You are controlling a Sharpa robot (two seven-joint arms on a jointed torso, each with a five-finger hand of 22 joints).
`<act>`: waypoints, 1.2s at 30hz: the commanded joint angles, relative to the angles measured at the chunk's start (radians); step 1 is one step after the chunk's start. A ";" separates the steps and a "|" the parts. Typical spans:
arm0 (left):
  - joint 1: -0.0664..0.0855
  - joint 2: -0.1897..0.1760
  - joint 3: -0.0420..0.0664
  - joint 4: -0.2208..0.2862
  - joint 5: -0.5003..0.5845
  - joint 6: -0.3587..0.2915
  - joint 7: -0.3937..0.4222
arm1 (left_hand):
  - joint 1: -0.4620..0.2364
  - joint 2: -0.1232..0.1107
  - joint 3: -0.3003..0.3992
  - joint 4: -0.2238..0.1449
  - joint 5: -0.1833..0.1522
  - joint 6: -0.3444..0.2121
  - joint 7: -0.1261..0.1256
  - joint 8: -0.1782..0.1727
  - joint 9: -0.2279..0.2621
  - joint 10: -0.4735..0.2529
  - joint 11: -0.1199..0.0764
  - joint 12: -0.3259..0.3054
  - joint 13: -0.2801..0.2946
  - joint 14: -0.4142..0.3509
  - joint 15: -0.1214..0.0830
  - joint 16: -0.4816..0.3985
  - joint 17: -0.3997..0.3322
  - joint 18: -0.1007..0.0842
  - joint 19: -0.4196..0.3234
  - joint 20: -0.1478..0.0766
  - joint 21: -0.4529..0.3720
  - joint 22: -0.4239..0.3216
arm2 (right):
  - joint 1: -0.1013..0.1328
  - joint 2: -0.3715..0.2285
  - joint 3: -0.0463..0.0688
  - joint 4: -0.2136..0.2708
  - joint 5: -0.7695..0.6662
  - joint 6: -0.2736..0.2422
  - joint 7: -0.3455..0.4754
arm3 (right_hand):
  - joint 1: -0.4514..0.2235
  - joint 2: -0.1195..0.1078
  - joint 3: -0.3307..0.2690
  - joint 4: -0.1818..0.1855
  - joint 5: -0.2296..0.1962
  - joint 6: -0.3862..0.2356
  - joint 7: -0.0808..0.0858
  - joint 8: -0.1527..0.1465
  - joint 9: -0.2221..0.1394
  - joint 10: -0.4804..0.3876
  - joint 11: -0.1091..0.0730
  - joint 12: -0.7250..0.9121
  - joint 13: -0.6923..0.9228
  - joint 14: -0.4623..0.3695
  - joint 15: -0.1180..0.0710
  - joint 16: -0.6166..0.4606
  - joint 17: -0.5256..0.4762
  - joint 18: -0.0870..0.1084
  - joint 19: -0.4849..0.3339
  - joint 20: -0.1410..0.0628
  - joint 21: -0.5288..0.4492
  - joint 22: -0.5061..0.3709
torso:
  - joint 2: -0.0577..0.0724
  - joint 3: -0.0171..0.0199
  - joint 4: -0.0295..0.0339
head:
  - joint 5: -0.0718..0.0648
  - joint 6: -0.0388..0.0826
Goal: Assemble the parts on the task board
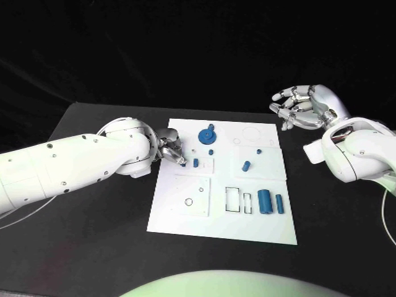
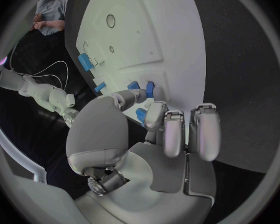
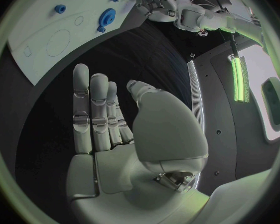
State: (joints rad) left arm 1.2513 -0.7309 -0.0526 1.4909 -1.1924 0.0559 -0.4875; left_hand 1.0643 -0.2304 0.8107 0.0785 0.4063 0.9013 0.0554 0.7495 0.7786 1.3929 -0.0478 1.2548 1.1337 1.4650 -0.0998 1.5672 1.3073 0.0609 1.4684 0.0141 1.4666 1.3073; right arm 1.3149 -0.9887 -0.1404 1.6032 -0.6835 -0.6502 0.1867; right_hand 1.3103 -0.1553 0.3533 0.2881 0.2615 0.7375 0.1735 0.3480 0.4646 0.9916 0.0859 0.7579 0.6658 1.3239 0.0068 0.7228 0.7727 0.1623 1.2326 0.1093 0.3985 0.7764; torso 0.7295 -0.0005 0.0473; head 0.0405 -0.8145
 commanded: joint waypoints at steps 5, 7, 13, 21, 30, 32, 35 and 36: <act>-0.004 0.013 -0.003 -0.003 0.025 0.041 -0.003 | -0.005 0.014 -0.032 0.023 -0.008 0.043 -0.042 -0.001 0.001 0.006 -0.006 0.001 0.007 0.106 -0.007 0.004 0.264 -0.018 0.013 -0.009 0.006 0.078 | 0.000 0.002 0.000 0.000 0.000 0.003 0.013 | -0.014 -0.002 0.001 0.002 -0.008 -0.005 0.000 0.007 -0.002 0.002 0.001 0.003 -0.002 0.008 0.000 -0.006 0.002 0.020 0.009 -0.002 -0.005 -0.002 | 0.001 -0.0002 -0.0013 | 0.001 -0.003; -0.004 0.015 -0.003 -0.005 0.025 0.041 -0.003 | -0.008 0.014 -0.040 0.028 -0.008 0.046 -0.043 -0.001 0.003 0.007 -0.007 0.002 0.009 0.106 -0.008 0.004 0.264 -0.018 0.013 -0.010 0.007 0.078 | 0.000 0.002 0.000 0.000 0.001 0.003 0.013 | -0.014 -0.002 0.001 0.002 -0.008 -0.005 0.000 0.007 -0.002 0.002 0.001 0.003 -0.002 0.008 0.000 -0.006 0.002 0.020 0.009 -0.002 -0.005 -0.002 | 0.001 -0.0001 -0.0009 | 0.000 -0.003; -0.004 0.018 -0.003 -0.010 0.025 0.045 -0.004 | -0.019 0.012 -0.078 0.049 -0.011 0.051 -0.046 -0.002 0.007 0.008 -0.010 0.005 0.014 0.106 -0.010 0.004 0.264 -0.018 0.014 -0.012 0.007 0.080 | 0.000 0.002 0.000 0.000 0.002 0.004 0.014 | -0.020 -0.001 -0.001 0.002 -0.010 -0.006 0.000 0.007 -0.002 0.002 0.001 0.004 -0.003 0.009 0.000 -0.009 0.004 0.020 0.010 -0.002 -0.007 -0.004 | 0.000 -0.0002 -0.0011 | 0.000 -0.004; -0.004 0.019 -0.003 -0.014 0.024 0.047 -0.006 | -0.028 0.010 -0.108 0.067 -0.013 0.056 -0.048 -0.005 0.009 0.009 -0.011 0.006 0.017 0.106 -0.011 0.004 0.264 -0.018 0.014 -0.014 0.007 0.080 | 0.000 0.002 0.000 -0.001 0.003 0.004 0.014 | -0.022 -0.001 -0.002 0.002 -0.010 -0.006 0.000 0.008 -0.002 0.002 0.001 0.005 -0.003 0.010 0.000 -0.010 0.004 0.020 0.011 -0.002 -0.008 -0.005 | 0.000 -0.0004 -0.0010 | -0.001 -0.005; -0.003 0.019 -0.003 -0.019 0.014 0.048 -0.009 | -0.025 0.009 -0.113 0.068 -0.012 0.057 -0.049 -0.005 0.010 0.010 -0.012 0.007 0.019 0.106 -0.012 0.004 0.264 -0.019 0.015 -0.014 0.007 0.081 | 0.000 0.002 0.000 -0.001 0.003 0.003 0.014 | -0.022 -0.001 -0.002 0.002 -0.010 -0.006 0.000 0.008 -0.002 0.002 0.001 0.005 -0.003 0.010 0.000 -0.010 0.004 0.020 0.011 -0.002 -0.008 -0.005 | 0.001 -0.0005 -0.0007 | -0.002 -0.005; -0.003 0.019 -0.003 -0.020 0.011 0.048 -0.009 | -0.008 0.011 -0.111 0.060 -0.006 0.055 -0.052 -0.008 0.012 0.010 -0.015 0.008 0.021 0.106 -0.014 0.004 0.264 -0.018 0.014 -0.015 0.007 0.081 | 0.000 0.002 0.000 -0.001 0.003 0.003 0.014 | -0.022 -0.001 -0.002 0.002 -0.010 -0.006 0.000 0.008 -0.002 0.002 0.001 0.005 -0.003 0.010 0.000 -0.010 0.004 0.020 0.011 -0.002 -0.008 -0.005 | 0.001 -0.0005 -0.0007 | -0.002 -0.005; -0.003 0.019 -0.003 -0.020 0.007 0.048 -0.010 | 0.017 0.008 -0.100 0.046 0.001 0.051 -0.053 -0.013 0.013 0.009 -0.016 0.006 0.020 0.106 -0.015 0.004 0.264 -0.018 0.015 -0.017 0.007 0.082 | 0.000 0.002 0.000 -0.001 0.003 0.003 0.014 | -0.022 -0.001 -0.002 0.002 -0.010 -0.006 0.000 0.008 -0.002 0.002 0.001 0.005 -0.003 0.010 0.000 -0.010 0.004 0.020 0.011 -0.002 -0.008 -0.005 | 0.001 -0.0003 -0.0010 | -0.001 -0.005; -0.003 0.019 -0.003 -0.020 0.006 0.048 -0.010 | 0.019 0.008 -0.099 0.045 0.001 0.051 -0.053 -0.013 0.013 0.008 -0.016 0.006 0.020 0.106 -0.015 0.004 0.264 -0.019 0.015 -0.017 0.007 0.082 | 0.000 0.002 0.000 -0.001 0.003 0.003 0.014 | -0.022 -0.001 -0.002 0.002 -0.010 -0.006 0.000 0.008 -0.002 0.002 0.001 0.005 -0.003 0.010 0.000 -0.010 0.004 0.020 0.011 -0.002 -0.008 -0.005 | 0.001 -0.0003 -0.0010 | -0.001 -0.005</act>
State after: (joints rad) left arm 1.2543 -0.7159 -0.0509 1.4699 -1.1813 0.0719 -0.4913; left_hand 1.0626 -0.2302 0.7066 0.1332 0.4042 0.9477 0.0161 0.7396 0.7891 1.4018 -0.0565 1.2586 1.1537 1.4652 -0.1073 1.5672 1.3073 0.0609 1.4648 0.0034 1.4705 1.3073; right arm 1.3151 -0.9875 -0.1404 1.6019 -0.6778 -0.6503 0.1901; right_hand 1.2963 -0.1568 0.3533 0.2881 0.2574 0.7375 0.1735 0.3519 0.4637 0.9916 0.0859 0.7579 0.6633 1.3238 0.0069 0.7172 0.7759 0.1623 1.2361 0.1057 0.3968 0.7720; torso 0.7303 -0.0010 0.0464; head 0.0384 -0.8195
